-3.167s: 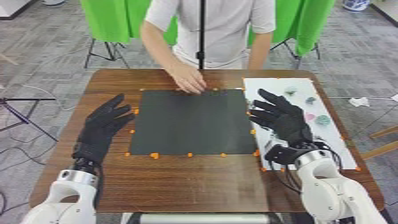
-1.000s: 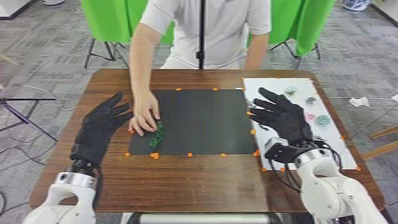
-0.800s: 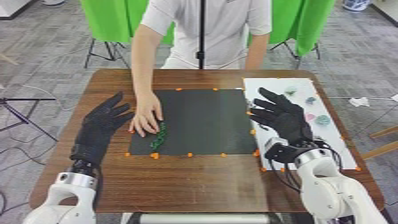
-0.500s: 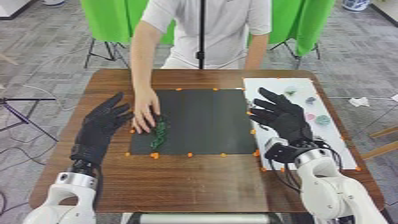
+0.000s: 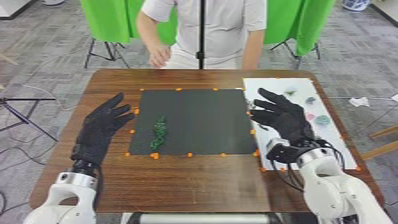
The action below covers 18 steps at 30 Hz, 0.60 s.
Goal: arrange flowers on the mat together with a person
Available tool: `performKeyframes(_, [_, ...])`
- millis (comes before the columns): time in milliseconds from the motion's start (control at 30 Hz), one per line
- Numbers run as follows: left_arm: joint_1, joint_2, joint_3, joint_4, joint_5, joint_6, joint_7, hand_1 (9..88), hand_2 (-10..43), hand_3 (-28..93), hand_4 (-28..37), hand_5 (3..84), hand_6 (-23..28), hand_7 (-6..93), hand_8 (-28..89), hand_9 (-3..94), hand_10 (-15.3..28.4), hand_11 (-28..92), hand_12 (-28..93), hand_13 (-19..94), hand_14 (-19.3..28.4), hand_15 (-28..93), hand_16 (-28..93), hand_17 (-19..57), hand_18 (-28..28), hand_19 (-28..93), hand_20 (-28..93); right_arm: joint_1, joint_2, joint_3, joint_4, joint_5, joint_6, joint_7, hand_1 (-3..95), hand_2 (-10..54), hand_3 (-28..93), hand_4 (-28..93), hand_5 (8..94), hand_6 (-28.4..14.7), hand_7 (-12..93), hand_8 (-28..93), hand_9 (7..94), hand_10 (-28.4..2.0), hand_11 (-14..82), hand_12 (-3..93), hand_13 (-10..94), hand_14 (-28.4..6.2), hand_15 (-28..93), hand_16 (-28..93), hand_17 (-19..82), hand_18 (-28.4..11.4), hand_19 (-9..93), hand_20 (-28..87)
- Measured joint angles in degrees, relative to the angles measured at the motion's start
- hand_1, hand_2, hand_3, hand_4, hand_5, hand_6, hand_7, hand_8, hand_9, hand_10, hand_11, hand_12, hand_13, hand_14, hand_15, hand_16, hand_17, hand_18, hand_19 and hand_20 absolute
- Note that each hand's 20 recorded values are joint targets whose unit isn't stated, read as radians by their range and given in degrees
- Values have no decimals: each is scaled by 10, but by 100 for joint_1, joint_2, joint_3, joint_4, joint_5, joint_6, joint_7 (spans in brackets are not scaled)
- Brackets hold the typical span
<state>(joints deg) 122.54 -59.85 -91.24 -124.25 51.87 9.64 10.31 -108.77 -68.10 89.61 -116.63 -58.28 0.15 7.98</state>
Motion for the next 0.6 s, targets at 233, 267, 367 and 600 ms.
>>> performKeyframes(233, [16, -5, -1, -11, 5, 21, -1, 243, 59, 781, -267, 350, 60, 115, -87, 329, 174, 218, 91, 246, 241, 389, -50, -101, 265, 450, 92, -88, 689, 559, -62, -125, -32, 35, 189, 49, 794, -278, 443, 37, 167, -128, 486, -126, 98, 139, 451, -176, 389, 148, 156, -232, 635, 260])
performKeyframes(267, [19, -6, -2, -12, 6, 24, -1, 243, 59, 781, -267, 350, 60, 116, -87, 329, 174, 218, 91, 246, 241, 389, -50, -101, 265, 449, 91, -119, 812, 674, -69, -184, -19, 42, 195, 46, 791, -276, 445, 37, 169, -129, 490, -126, 101, 140, 462, -175, 405, 143, 167, -234, 649, 266])
performKeyframes(367, [22, -6, -2, -12, 7, 29, -1, 244, 58, 782, -266, 350, 60, 116, -87, 329, 174, 218, 91, 246, 241, 389, -49, -101, 265, 450, 91, -257, 1189, 995, -114, -645, 78, 100, 219, 22, 790, -269, 469, 26, 172, -128, 522, -132, 120, 142, 509, -165, 456, 137, 223, -234, 691, 276])
performKeyframes(600, [22, 1, -7, -17, 5, 78, 13, 244, 58, 783, -266, 350, 61, 116, -87, 329, 174, 219, 90, 246, 241, 390, -50, -101, 265, 450, 91, -748, 2137, 1108, -272, -3016, 1552, 1091, 259, -13, 764, -250, 483, 13, 170, -125, 558, -138, 157, 147, 570, -149, 533, 115, 306, -223, 773, 254])
